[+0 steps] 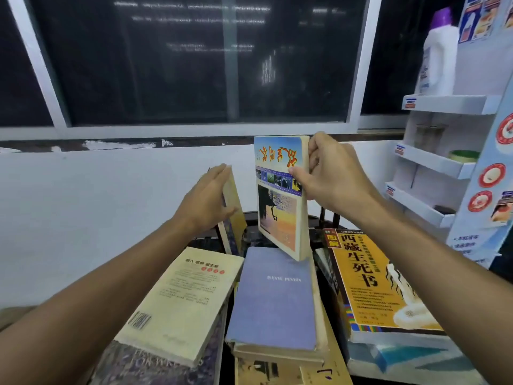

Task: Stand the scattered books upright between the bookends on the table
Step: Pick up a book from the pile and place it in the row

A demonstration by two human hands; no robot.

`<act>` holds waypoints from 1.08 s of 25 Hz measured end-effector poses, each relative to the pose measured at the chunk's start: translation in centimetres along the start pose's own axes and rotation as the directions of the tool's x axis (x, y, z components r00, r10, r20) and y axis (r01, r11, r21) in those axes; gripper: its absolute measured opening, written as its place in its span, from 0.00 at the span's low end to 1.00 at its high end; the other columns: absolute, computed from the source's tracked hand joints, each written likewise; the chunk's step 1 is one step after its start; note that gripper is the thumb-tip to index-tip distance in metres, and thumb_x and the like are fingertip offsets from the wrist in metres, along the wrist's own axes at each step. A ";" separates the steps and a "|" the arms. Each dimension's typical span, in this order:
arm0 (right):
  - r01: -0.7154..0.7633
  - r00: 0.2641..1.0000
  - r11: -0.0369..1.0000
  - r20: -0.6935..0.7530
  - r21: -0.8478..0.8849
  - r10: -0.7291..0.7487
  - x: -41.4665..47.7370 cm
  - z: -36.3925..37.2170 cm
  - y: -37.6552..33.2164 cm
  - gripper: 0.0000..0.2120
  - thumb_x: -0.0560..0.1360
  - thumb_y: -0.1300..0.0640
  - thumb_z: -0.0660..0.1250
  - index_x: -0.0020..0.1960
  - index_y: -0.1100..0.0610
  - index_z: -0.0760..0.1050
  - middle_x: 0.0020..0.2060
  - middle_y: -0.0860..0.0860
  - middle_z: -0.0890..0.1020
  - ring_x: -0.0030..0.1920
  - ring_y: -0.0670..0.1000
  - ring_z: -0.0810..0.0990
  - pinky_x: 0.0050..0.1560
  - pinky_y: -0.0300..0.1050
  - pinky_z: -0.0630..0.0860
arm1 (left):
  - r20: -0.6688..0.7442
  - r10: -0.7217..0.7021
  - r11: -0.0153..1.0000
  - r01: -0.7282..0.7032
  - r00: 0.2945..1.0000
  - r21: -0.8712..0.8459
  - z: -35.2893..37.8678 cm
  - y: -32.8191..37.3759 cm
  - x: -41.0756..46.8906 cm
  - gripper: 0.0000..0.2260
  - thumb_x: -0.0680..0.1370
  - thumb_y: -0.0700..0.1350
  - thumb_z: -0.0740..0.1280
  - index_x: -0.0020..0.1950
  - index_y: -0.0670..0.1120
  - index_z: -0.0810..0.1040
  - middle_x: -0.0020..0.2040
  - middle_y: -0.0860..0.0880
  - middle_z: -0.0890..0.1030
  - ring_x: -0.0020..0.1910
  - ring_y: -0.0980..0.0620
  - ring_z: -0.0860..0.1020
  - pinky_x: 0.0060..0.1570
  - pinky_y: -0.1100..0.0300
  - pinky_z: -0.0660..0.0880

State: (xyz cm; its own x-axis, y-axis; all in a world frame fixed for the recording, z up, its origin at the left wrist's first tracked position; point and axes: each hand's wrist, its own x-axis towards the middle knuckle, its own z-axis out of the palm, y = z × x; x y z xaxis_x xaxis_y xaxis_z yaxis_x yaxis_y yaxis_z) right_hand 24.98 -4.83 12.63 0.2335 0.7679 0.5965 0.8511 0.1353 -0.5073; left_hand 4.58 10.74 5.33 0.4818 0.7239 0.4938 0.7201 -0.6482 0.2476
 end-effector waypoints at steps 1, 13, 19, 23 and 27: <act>-0.003 1.000 1.000 -0.007 -0.015 0.003 0.4 1.0 -0.2 0.14 0.77 0.53 0.72 0.55 0.53 0.68 0.54 0.48 0.81 0.51 0.49 0.83 0.40 0.47 0.85 | 0.007 -0.007 1.000 0.007 1.000 0.020 -0.1 -0.6 0.2 0.45 0.73 0.51 0.77 0.82 0.47 0.55 0.82 0.48 0.56 0.81 0.47 0.56 0.76 0.50 0.60; 0.054 0.998 0.998 -0.014 -0.032 -0.055 3.4 10.5 -0.1 0.12 0.81 0.59 0.66 0.50 0.57 0.62 0.52 0.58 0.80 0.49 0.57 0.82 0.38 0.56 0.82 | 0.072 0.009 0.997 -0.003 0.997 -0.082 1.0 -3.8 2.1 0.30 0.72 0.46 0.79 0.70 0.47 0.70 0.72 0.45 0.72 0.69 0.44 0.71 0.66 0.44 0.74; 0.121 0.992 0.993 -0.033 0.000 -0.121 3.3 14.2 0.7 0.10 0.81 0.60 0.65 0.49 0.57 0.62 0.42 0.55 0.77 0.43 0.57 0.79 0.37 0.52 0.76 | -0.006 0.055 0.988 -0.056 0.998 -0.141 1.6 -4.4 2.2 0.25 0.72 0.45 0.79 0.65 0.45 0.73 0.57 0.50 0.75 0.53 0.54 0.73 0.51 0.60 0.78; 0.114 0.993 0.993 -0.002 0.012 -0.114 3.5 16.1 1.5 0.10 0.81 0.59 0.65 0.49 0.56 0.62 0.38 0.52 0.75 0.39 0.55 0.77 0.34 0.47 0.68 | -0.014 0.062 0.986 -0.064 0.998 -0.153 2.1 -4.6 2.2 0.30 0.71 0.48 0.79 0.70 0.47 0.72 0.64 0.49 0.75 0.60 0.52 0.73 0.59 0.57 0.75; 0.099 0.994 0.995 0.042 0.030 -0.101 3.2 17.6 2.5 0.10 0.82 0.57 0.65 0.49 0.56 0.62 0.37 0.50 0.74 0.35 0.51 0.74 0.29 0.41 0.63 | -0.013 0.057 0.984 -0.058 0.998 -0.167 1.8 -4.2 2.0 0.33 0.72 0.46 0.78 0.74 0.46 0.69 0.69 0.47 0.74 0.66 0.49 0.72 0.65 0.54 0.72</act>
State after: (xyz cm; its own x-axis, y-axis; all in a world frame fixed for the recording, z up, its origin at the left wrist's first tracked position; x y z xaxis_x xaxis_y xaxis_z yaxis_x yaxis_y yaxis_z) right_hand 19.57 8.97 2.35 0.1266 0.7763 0.6176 0.8555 0.2298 -0.4641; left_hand 3.38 15.34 3.73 0.5152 0.6827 0.5182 0.5976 -0.7195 0.3538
